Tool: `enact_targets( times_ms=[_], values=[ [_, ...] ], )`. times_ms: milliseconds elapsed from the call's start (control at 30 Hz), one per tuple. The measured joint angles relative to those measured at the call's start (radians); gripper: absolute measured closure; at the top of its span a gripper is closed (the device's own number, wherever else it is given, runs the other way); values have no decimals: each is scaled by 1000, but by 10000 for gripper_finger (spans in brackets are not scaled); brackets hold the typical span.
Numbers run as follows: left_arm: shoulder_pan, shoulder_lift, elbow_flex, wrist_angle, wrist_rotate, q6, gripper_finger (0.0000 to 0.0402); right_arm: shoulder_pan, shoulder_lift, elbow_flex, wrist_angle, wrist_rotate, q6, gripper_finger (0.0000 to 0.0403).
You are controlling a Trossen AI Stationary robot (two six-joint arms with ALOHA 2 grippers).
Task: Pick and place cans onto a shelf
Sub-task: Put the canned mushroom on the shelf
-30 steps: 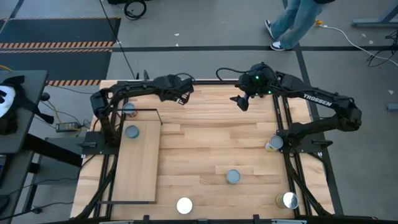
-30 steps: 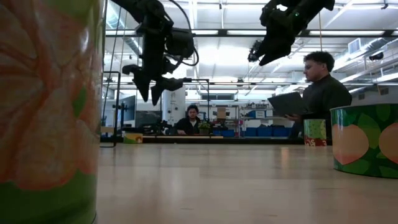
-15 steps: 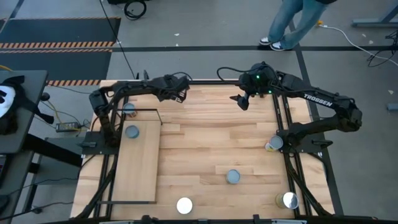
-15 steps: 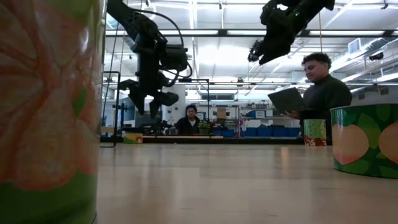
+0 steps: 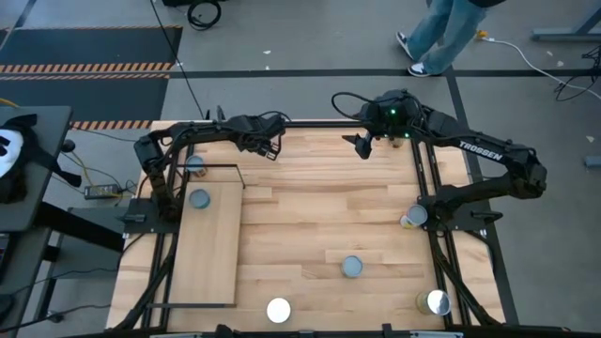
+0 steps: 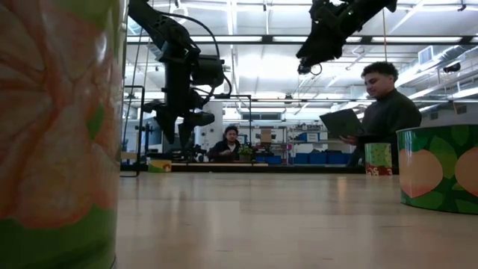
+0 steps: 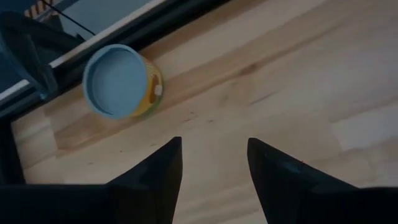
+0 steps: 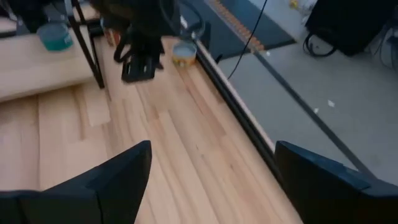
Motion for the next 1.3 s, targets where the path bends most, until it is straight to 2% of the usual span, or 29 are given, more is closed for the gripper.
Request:
enact_targets(
  times_ms=[133, 233, 367, 633, 767, 900, 1100, 1300],
  values=[
    [-3, 0, 0, 0, 24, 14, 216, 0, 0, 0, 42, 0, 0, 55],
    [-5, 0, 0, -13, 85, 26, 216, 0, 0, 0, 70, 0, 0, 55],
    [-6, 0, 0, -64, 159, -31, 216, 0, 0, 0, 114, 0, 0, 55],
    [-10, 0, 0, -94, 158, -123, 216, 0, 0, 0, 179, 0, 0, 55],
    [-10, 0, 0, -160, 159, -158, 216, 0, 0, 0, 200, 0, 0, 55],
    [-25, 0, 0, -232, 118, -127, 219, 0, 0, 0, 221, 0, 0, 55],
    [-45, -27, -1, -235, 82, -106, 227, 0, 0, 0, 228, 0, 0, 55],
    [-5, -53, -1, -187, 89, -73, 204, 0, 0, 0, 230, 0, 0, 55]
  ],
)
